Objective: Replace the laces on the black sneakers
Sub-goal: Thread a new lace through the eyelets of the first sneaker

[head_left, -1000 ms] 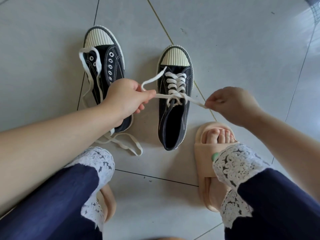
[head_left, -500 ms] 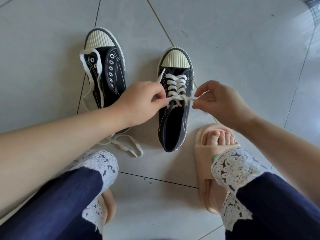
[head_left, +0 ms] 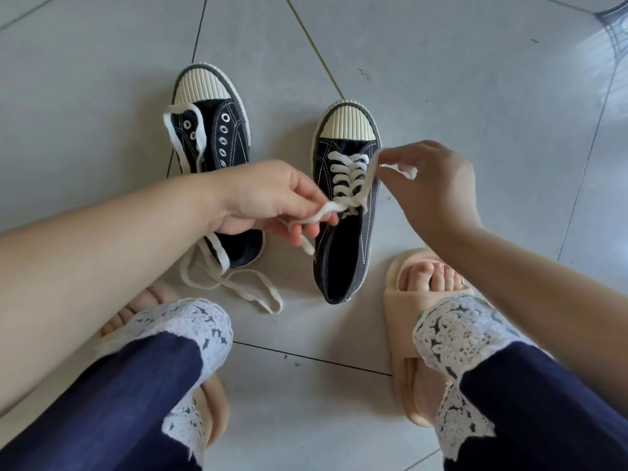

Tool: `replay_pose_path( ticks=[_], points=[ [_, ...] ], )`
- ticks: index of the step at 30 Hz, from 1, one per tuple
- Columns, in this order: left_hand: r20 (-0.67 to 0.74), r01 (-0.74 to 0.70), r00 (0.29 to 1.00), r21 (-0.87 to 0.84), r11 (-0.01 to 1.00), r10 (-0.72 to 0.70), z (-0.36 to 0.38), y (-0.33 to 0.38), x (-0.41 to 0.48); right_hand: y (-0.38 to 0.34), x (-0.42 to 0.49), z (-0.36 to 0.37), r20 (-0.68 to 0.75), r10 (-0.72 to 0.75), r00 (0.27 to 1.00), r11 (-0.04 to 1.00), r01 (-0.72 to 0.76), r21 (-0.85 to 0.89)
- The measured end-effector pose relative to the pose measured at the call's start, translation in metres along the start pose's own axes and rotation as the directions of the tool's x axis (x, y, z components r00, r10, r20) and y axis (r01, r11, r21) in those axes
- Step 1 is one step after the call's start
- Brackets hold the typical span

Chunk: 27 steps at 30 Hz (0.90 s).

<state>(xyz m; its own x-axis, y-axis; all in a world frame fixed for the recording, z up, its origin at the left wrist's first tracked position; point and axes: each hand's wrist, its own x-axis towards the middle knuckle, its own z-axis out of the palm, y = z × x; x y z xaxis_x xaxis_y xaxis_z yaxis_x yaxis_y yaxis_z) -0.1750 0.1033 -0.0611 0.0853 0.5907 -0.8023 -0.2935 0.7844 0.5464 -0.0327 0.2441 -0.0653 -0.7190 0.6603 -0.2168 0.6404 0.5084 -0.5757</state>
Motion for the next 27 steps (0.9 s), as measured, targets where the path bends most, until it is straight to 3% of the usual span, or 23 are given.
replay_pose_path(
  ticks=[3, 6, 11, 15, 19, 22, 27],
  points=[
    [-0.092, -0.131, 0.99, -0.304, 0.943, 0.108, 0.006, -0.006, 0.003, -0.01, 0.002, 0.008, -0.03, 0.108, 0.994, 0.977, -0.101, 0.19],
    [-0.09, -0.15, 0.989, -0.522, 0.839, 0.121, 0.017, -0.014, 0.005, -0.013, -0.003, 0.011, 0.061, 0.163, 0.985, 0.919, -0.174, 0.353],
    [-0.161, -0.194, 0.98, -0.63, 0.752, 0.118, 0.026, -0.015, 0.009, -0.006, -0.012, 0.009, 0.246, 0.194, 0.95, 0.835, -0.291, 0.466],
    [-0.31, -0.298, 0.938, -0.492, 0.818, 0.155, 0.039, -0.013, 0.011, -0.006, -0.016, 0.009, 0.354, 0.141, 0.925, 0.815, -0.311, 0.488],
    [-0.436, -0.39, 0.857, -0.199, 0.899, 0.275, 0.044, -0.012, 0.012, -0.006, -0.012, 0.006, 0.409, 0.128, 0.903, 0.8, -0.338, 0.496],
    [-0.429, -0.429, 0.807, 0.046, 0.902, 0.405, 0.042, -0.012, 0.012, -0.006, -0.012, 0.003, 0.442, 0.126, 0.888, 0.782, -0.363, 0.507],
    [-0.37, -0.406, 0.793, 0.271, 0.873, 0.484, 0.034, -0.007, 0.011, -0.004, -0.012, 0.002, 0.467, 0.141, 0.873, 0.747, -0.404, 0.529]
  ],
)
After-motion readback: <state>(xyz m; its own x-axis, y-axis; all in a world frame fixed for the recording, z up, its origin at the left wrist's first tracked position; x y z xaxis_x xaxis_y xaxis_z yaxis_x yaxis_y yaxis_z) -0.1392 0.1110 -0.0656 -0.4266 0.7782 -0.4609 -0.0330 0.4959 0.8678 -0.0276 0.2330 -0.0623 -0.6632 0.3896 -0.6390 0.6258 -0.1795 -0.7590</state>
